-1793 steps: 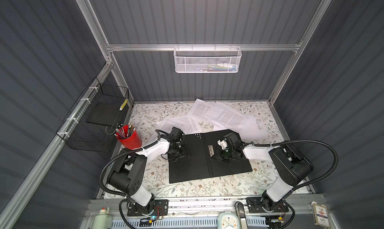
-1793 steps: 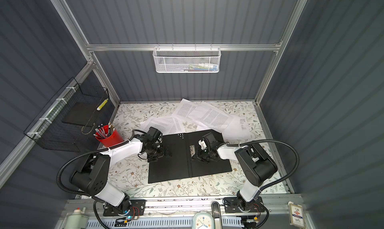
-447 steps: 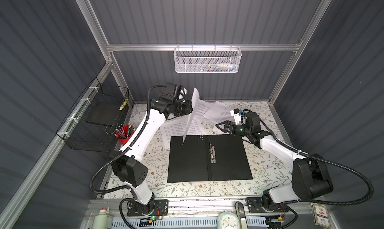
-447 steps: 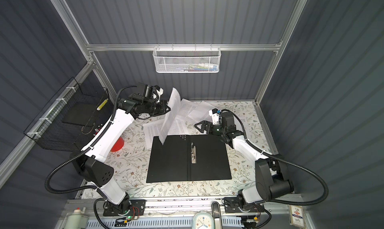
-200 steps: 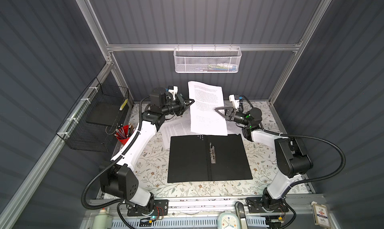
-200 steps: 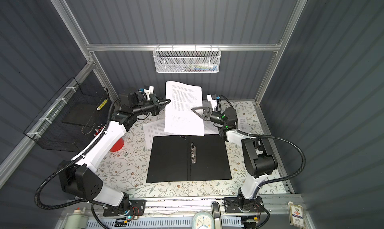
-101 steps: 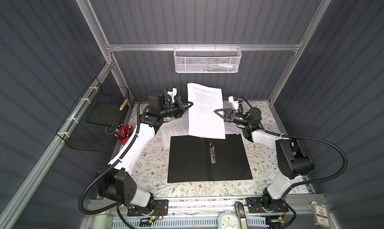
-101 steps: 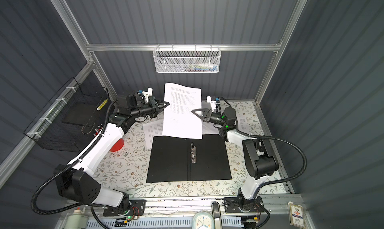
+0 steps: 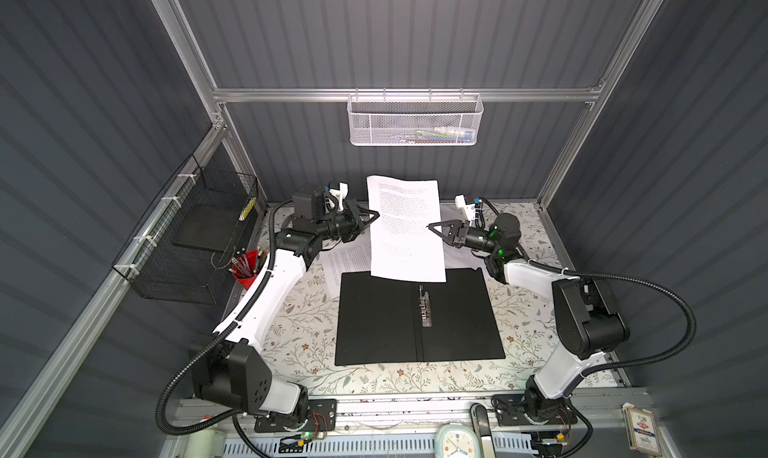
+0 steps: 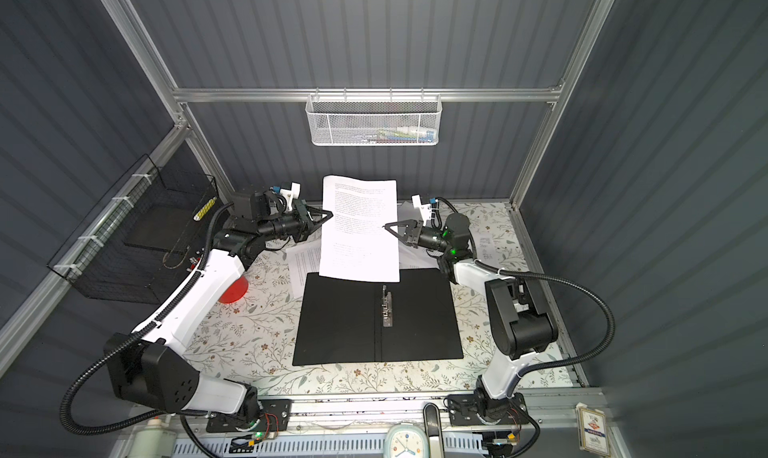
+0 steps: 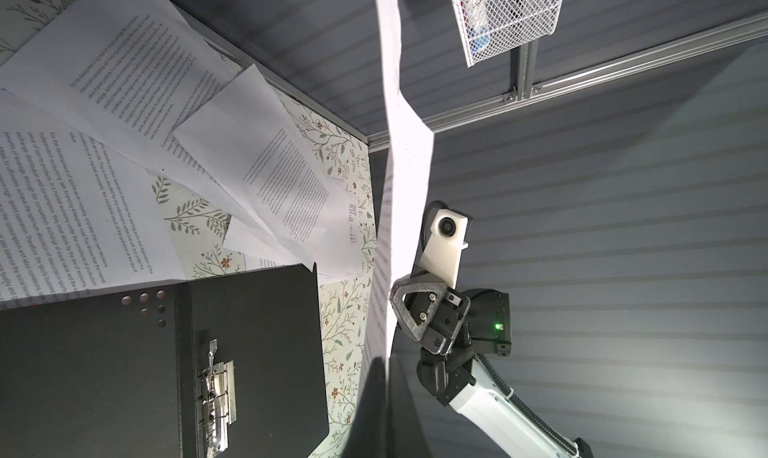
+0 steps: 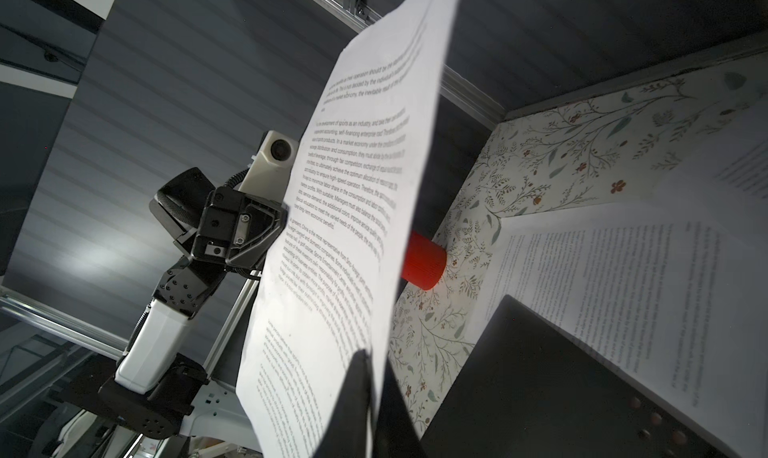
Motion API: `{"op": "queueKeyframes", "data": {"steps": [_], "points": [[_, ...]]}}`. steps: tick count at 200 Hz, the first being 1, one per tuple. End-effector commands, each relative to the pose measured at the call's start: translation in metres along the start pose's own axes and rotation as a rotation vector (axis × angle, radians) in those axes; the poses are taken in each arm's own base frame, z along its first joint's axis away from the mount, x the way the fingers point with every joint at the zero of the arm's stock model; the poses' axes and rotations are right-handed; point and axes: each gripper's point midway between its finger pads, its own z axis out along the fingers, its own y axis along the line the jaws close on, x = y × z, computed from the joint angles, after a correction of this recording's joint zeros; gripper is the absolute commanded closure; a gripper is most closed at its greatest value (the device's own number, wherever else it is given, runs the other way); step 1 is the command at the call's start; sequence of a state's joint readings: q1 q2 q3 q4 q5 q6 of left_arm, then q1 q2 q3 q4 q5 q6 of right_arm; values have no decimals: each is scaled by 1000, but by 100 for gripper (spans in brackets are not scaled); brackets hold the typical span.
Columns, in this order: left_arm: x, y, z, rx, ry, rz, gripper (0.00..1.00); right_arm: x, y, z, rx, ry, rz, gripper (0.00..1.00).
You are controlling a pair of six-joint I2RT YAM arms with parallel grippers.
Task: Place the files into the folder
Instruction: 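Hold the sheet with both grippers and lower it onto the folder's clip side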
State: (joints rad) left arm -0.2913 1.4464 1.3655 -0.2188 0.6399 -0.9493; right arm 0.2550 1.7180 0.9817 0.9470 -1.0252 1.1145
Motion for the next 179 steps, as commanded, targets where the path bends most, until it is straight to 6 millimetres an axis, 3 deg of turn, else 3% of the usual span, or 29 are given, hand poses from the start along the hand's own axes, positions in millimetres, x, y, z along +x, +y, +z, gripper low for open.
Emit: {"op": "queueKeyframes", "data": {"steps": [1, 31, 46, 61, 91, 111, 140, 179], "points": [[6, 6, -6, -25, 13, 45, 84, 1, 18, -6, 12, 13, -45, 100], [20, 32, -8, -113, 52, 84, 37, 13, 18, -26, 98, 40, 24, 100], [32, 52, -9, -172, 89, 101, 24, 30, 15, -40, 145, 96, 90, 100], [47, 73, -9, -215, 141, 96, 19, 54, 8, -54, 220, 158, 137, 100], [75, 109, -6, -269, 230, 76, 17, 110, -36, -102, 498, 253, 334, 100], [91, 133, -5, -309, 287, 44, 16, 120, -57, -141, 722, 224, 342, 100], [111, 160, -3, -352, 357, 4, 13, 131, -83, -180, 968, 253, 312, 100], [131, 177, 1, -329, 422, -36, 13, 139, -126, -189, 1035, 295, 282, 100]]}}
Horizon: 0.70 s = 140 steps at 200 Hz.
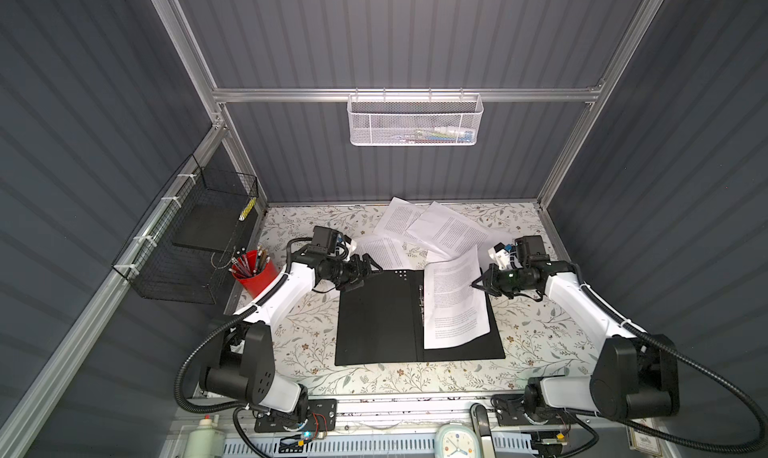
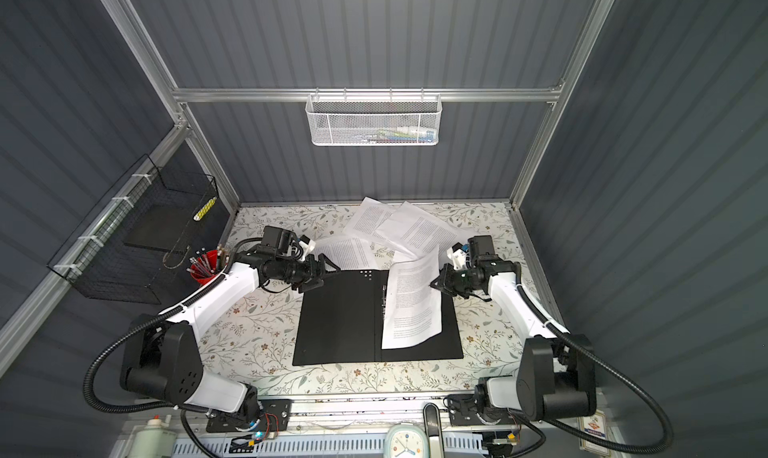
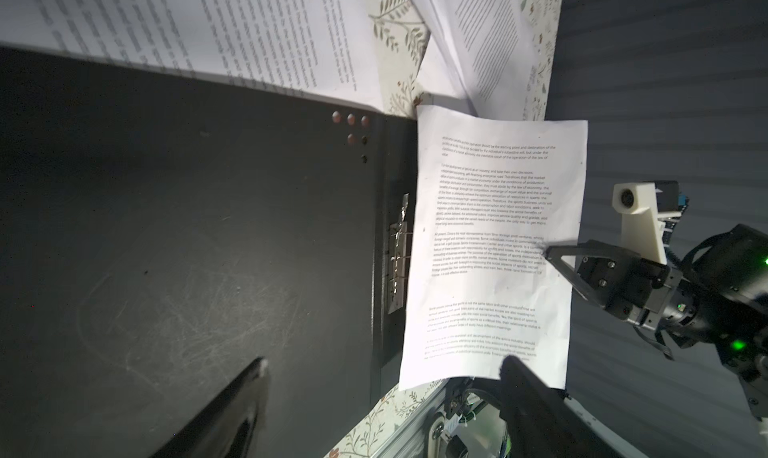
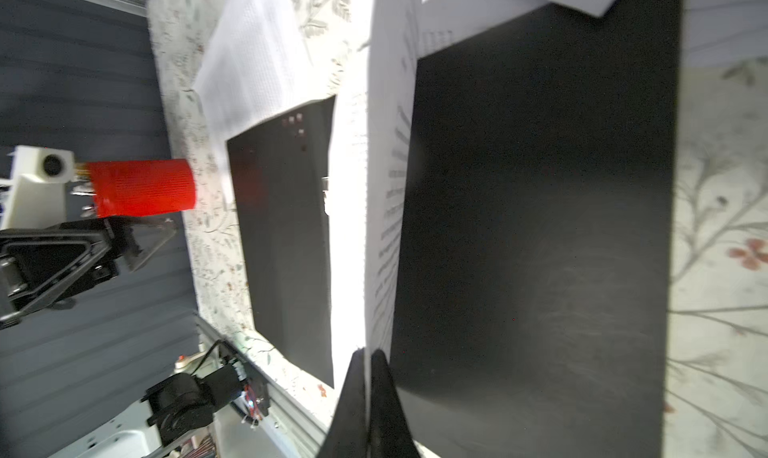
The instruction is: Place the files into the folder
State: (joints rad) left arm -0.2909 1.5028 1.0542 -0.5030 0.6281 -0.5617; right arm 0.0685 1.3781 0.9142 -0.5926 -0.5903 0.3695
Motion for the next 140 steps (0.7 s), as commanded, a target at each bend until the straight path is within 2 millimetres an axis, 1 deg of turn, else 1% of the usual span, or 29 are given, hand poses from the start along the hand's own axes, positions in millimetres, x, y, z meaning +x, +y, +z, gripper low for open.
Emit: {"op": "queueKeyframes", "data": {"steps": [1, 12, 19, 42, 60, 78, 95, 140], "points": [[13, 7, 7, 22, 64, 10, 13, 7, -39, 16, 137, 36, -35, 100], [16, 9, 8, 18, 74, 15, 13, 5, -43, 18, 148, 28, -47, 100], [17, 9, 7, 18, 73, 22, 13, 4, -42, 19, 141, 19, -73, 100], [20, 14, 6, -1, 71, 34, 12, 2, -45, 13, 173, -5, -129, 100], [22, 17, 6, -7, 68, 33, 12, 2, -50, 12, 197, -1, -136, 100], [24, 20, 10, -5, 77, 27, 12, 1, -46, 17, 166, 4, -136, 100], [24, 22, 13, -2, 85, 20, 12, 2, -50, 21, 174, 19, -121, 100], [24, 23, 13, -9, 85, 19, 10, 6, -45, 28, 114, 30, -103, 100]]}}
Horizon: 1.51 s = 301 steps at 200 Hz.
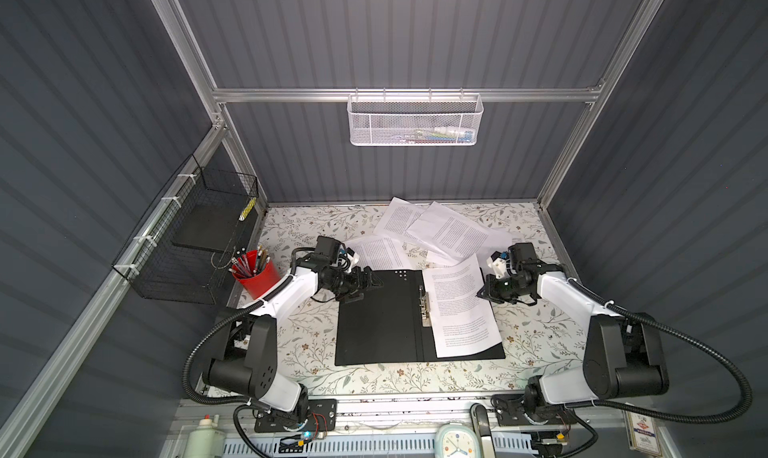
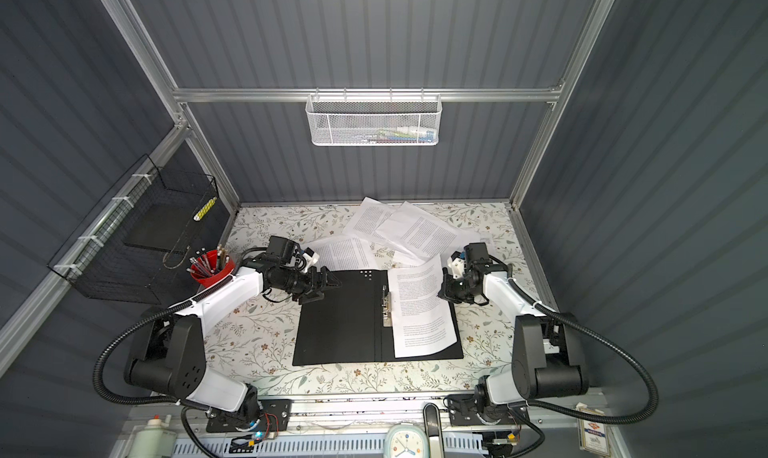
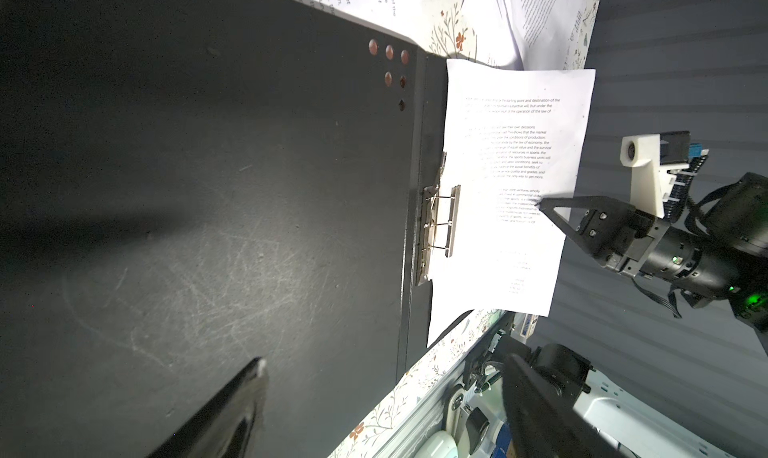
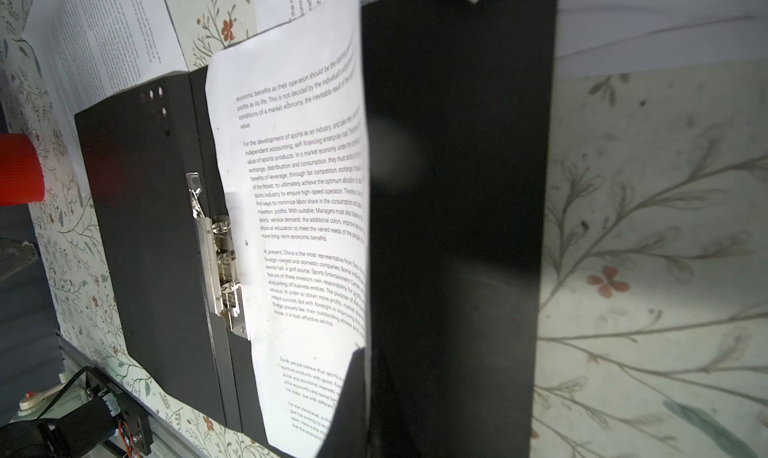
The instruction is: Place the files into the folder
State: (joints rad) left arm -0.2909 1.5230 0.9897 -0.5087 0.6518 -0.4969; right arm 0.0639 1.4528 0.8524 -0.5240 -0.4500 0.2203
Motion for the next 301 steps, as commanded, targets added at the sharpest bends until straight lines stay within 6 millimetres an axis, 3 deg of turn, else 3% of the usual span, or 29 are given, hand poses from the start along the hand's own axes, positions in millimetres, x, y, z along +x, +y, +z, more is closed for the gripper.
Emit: {"op": "queueKeyframes", "data": {"steps": [1, 81, 105, 158, 301], "points": [[3, 3, 1, 5, 13, 11, 10, 4, 3, 5, -40, 17, 7, 100], [2, 4, 1, -2, 13, 8, 9, 12, 0, 14, -52, 55, 51, 100], [1, 3, 0, -4, 9, 10, 0, 15, -1, 15, -52, 69, 57, 100], [0, 3, 0, -7, 3, 12, 0, 23, -8, 13, -11, 79, 47, 100], [1, 6, 4, 0, 9, -8, 0, 13, -3, 21, -54, 62, 67, 100]]}}
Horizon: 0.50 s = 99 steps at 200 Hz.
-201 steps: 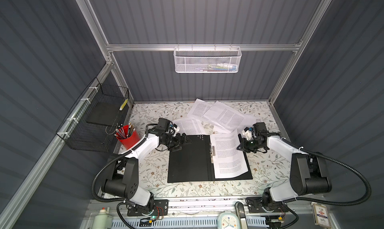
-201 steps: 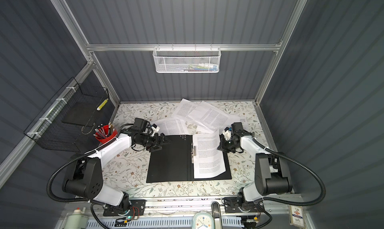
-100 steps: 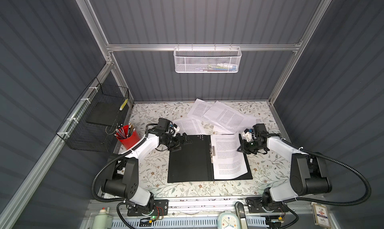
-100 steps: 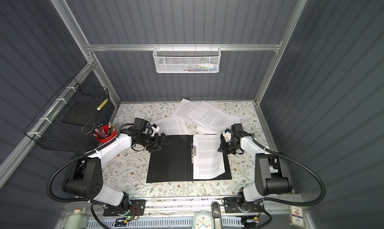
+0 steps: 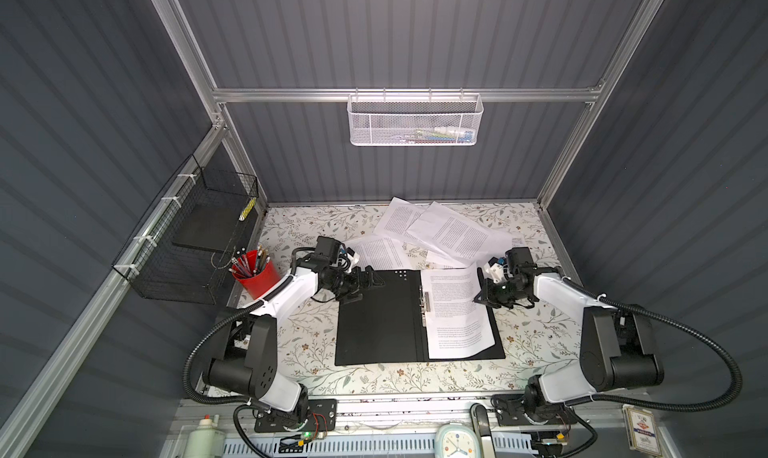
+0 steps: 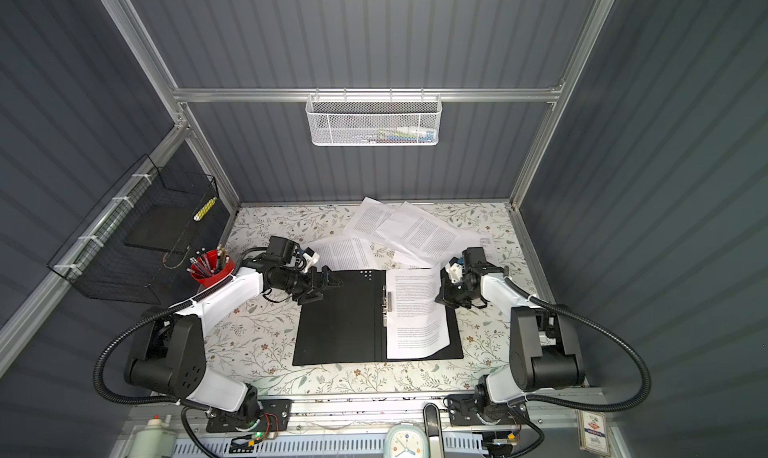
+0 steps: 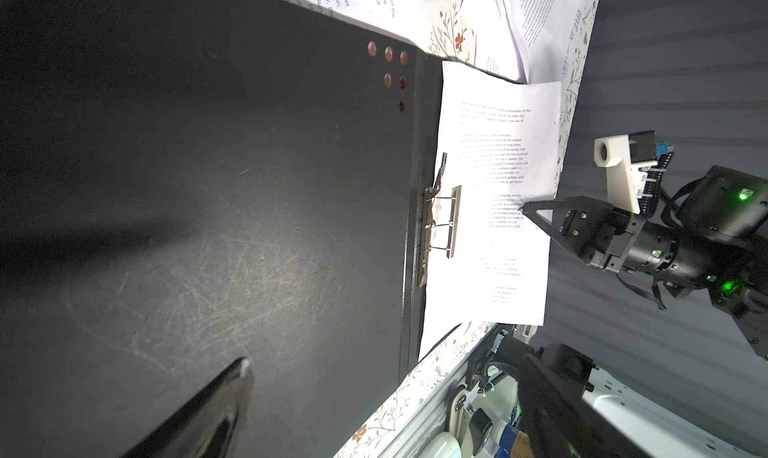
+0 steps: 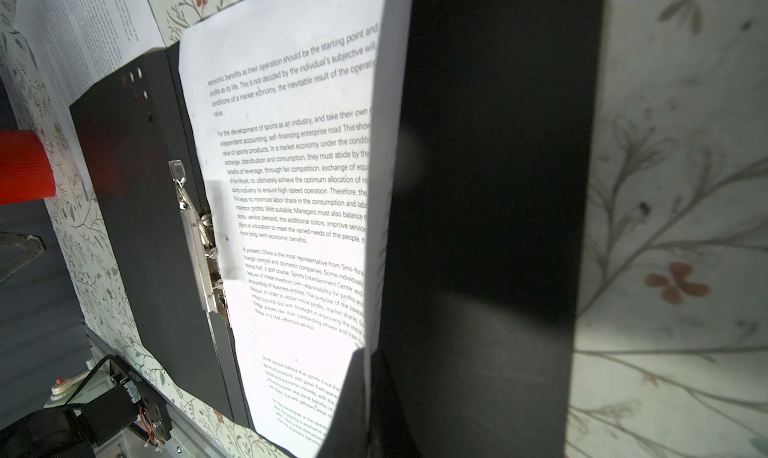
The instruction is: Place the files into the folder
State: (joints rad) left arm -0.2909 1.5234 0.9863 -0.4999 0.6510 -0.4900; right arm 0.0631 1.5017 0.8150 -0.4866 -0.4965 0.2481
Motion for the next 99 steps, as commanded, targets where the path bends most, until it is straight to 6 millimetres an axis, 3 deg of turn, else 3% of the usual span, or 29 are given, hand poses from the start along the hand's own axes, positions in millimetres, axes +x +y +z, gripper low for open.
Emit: {"op": "queueKeyframes", "data": {"steps": [1, 57, 99], "points": [[2, 5, 3, -1, 13, -18, 0, -1, 0, 4, -20, 8, 16, 100], [1, 6, 4, -6, 13, -21, 0, 2, 0, 7, -31, 22, 22, 97], [-5, 4, 2, -10, -1, -21, 0, 1, -3, 9, -17, 25, 35, 82]]}}
